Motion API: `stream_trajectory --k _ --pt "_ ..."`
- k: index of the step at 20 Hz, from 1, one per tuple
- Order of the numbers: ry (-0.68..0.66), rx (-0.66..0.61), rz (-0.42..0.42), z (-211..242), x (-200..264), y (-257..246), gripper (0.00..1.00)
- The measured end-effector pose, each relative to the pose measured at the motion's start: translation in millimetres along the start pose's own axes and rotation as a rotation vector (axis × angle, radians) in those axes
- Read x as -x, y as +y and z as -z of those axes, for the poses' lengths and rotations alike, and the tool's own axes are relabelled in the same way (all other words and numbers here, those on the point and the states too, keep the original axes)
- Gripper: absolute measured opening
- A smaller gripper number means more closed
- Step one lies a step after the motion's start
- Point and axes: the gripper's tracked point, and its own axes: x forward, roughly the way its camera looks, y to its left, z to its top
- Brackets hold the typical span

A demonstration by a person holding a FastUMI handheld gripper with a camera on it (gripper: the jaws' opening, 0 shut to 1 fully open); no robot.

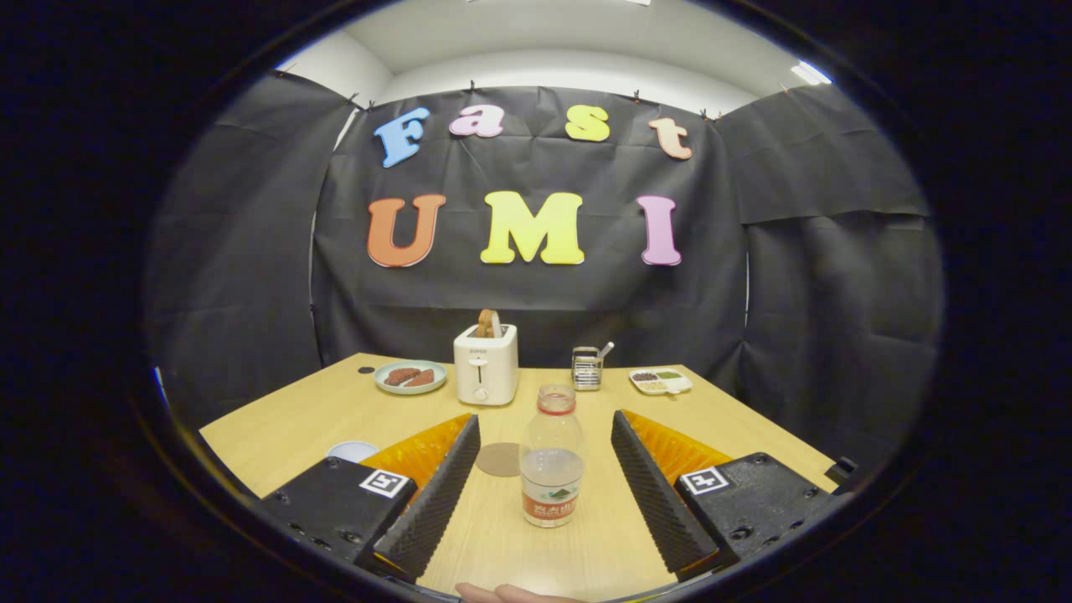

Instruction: Take the bottle from table, then pour the juice into the cup, finally place the bottle on the coaster

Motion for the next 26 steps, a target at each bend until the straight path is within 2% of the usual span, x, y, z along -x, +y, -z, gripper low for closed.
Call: stream_trajectory --k 11,26 --pt "0.059 -0.01 0.019 56 -46 -5 1.0" --pt "0.115 0.013 0.0 84 -87 -7 1.0"
